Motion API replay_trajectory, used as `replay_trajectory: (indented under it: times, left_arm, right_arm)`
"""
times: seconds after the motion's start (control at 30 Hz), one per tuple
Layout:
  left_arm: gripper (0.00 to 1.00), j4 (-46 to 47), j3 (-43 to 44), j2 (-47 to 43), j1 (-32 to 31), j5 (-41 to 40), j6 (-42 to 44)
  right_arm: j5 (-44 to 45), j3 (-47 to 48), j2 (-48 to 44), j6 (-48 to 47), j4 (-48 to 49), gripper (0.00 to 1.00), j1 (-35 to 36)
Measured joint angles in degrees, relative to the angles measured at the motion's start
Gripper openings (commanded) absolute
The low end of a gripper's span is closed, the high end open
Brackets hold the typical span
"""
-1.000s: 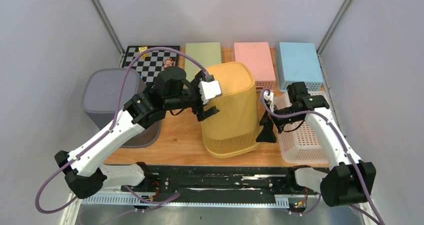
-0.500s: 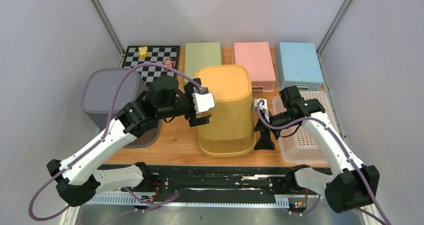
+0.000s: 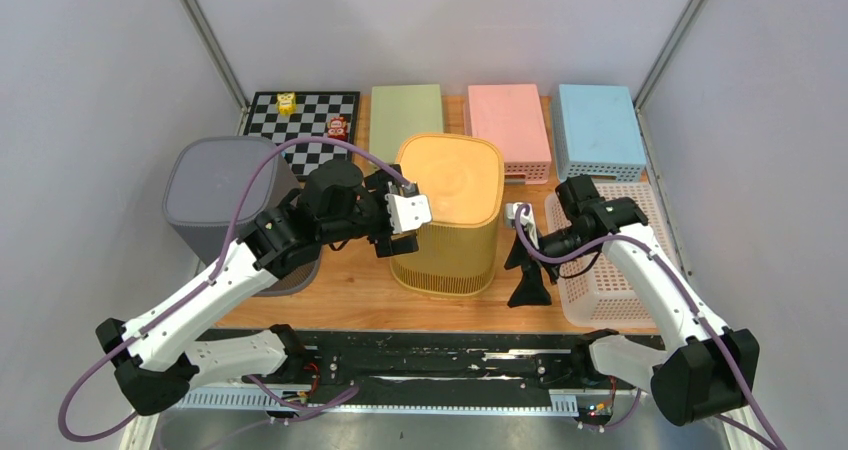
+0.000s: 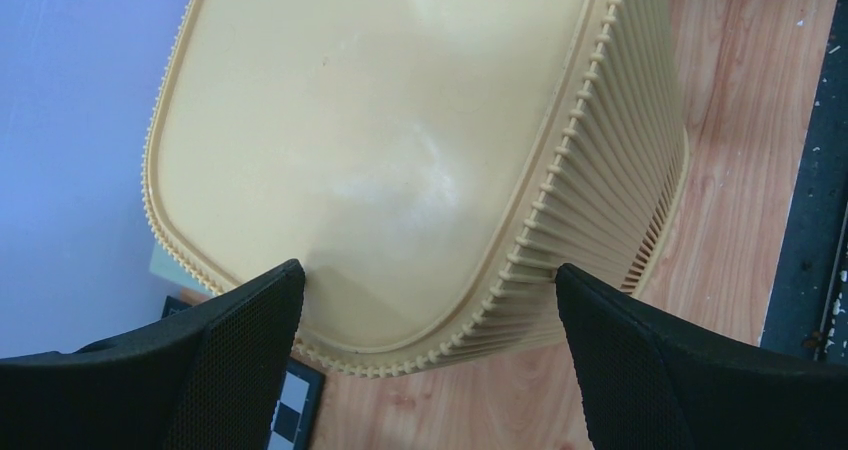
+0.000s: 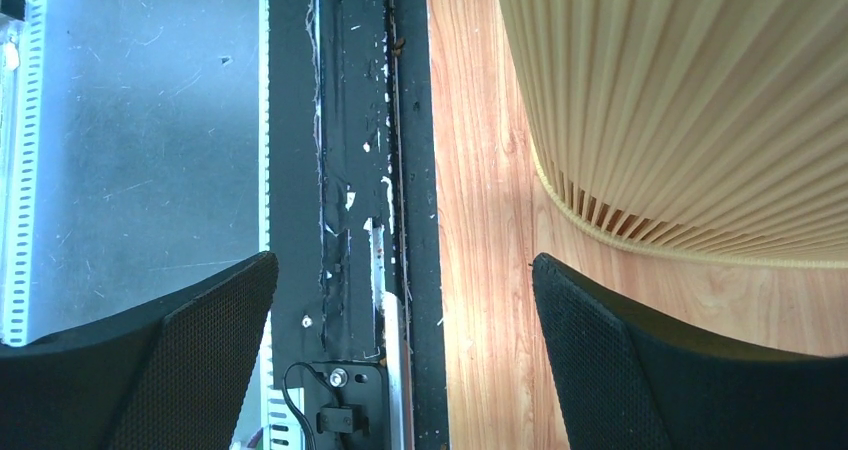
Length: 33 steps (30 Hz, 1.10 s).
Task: Turn the large container upside down
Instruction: Turn the container upside down at the center of the board.
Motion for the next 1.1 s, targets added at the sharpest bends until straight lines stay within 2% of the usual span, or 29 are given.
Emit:
replay_trajectory:
  times: [0.4, 0.67, 1.1]
  left_arm:
    - [0.92, 2.5, 0.0, 1.2, 0.1, 4.5, -3.3]
    - [0.91, 3.5, 0.0, 1.5, 0.1, 7.3, -4.9]
    - [0.90, 3.9, 0.0, 1.5, 0.1, 9.6, -6.3]
  right_arm:
    - [1.5, 3.8, 0.1, 10.4, 9.1, 1.00, 0.0]
    - [2.3, 8.3, 3.9, 15.9, 14.5, 1.00, 0.0]
    - [3.7, 9.2, 6.6, 23.8, 21.1, 1.00, 0.0]
